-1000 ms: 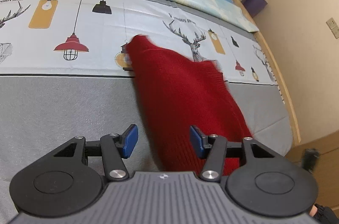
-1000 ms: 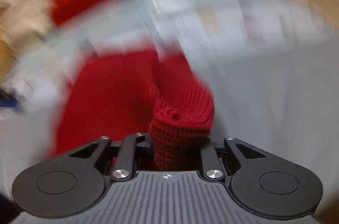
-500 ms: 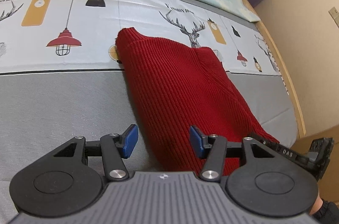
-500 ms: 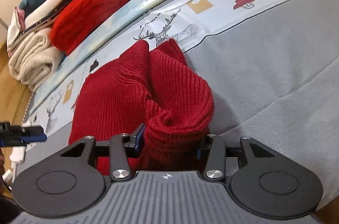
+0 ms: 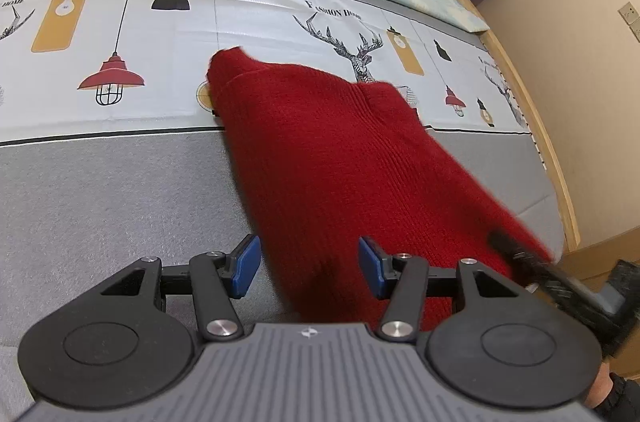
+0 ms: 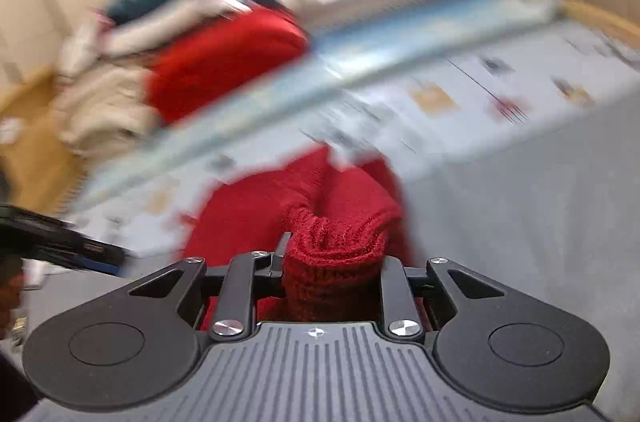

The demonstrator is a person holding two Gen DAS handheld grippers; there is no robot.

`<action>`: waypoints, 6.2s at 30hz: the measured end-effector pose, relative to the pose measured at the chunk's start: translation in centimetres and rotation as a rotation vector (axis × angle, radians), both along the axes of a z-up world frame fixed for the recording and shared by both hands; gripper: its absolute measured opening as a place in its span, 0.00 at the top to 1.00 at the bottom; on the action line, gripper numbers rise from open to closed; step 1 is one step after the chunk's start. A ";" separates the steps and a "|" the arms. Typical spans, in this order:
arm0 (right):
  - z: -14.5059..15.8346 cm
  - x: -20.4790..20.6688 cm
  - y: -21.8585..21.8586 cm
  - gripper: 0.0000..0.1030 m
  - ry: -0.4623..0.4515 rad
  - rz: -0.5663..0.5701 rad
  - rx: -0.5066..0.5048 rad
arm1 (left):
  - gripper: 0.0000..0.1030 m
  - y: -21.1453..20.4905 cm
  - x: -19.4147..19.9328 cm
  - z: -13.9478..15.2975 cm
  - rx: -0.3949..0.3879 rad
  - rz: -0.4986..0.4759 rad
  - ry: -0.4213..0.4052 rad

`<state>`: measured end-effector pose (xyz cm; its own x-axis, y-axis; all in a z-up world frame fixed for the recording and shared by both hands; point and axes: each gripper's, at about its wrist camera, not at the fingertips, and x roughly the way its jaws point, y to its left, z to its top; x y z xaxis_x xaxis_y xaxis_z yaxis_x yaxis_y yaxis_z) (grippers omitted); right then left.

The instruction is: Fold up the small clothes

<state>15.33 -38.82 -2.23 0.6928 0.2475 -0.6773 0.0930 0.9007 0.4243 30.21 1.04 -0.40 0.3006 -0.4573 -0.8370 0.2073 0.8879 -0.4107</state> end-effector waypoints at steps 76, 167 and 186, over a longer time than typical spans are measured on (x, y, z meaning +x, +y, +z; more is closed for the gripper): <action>-10.0 13.3 -3.4 0.46 0.349 0.197 0.271 | 0.21 -1.6 6.1 -9.4 -0.151 0.213 0.189; 3.7 -3.1 16.1 0.05 -0.052 0.227 -0.270 | 0.00 0.1 -15.6 0.4 0.336 0.313 -0.312; 3.4 -3.2 17.4 0.05 -0.054 0.275 -0.301 | 0.00 0.1 -15.5 0.2 0.322 0.294 -0.306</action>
<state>12.16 -21.43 1.16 0.6649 0.2241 -0.7125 -0.1832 0.9737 0.1353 14.71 1.09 -0.19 0.6296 -0.0518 -0.7752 -0.0014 0.9977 -0.0677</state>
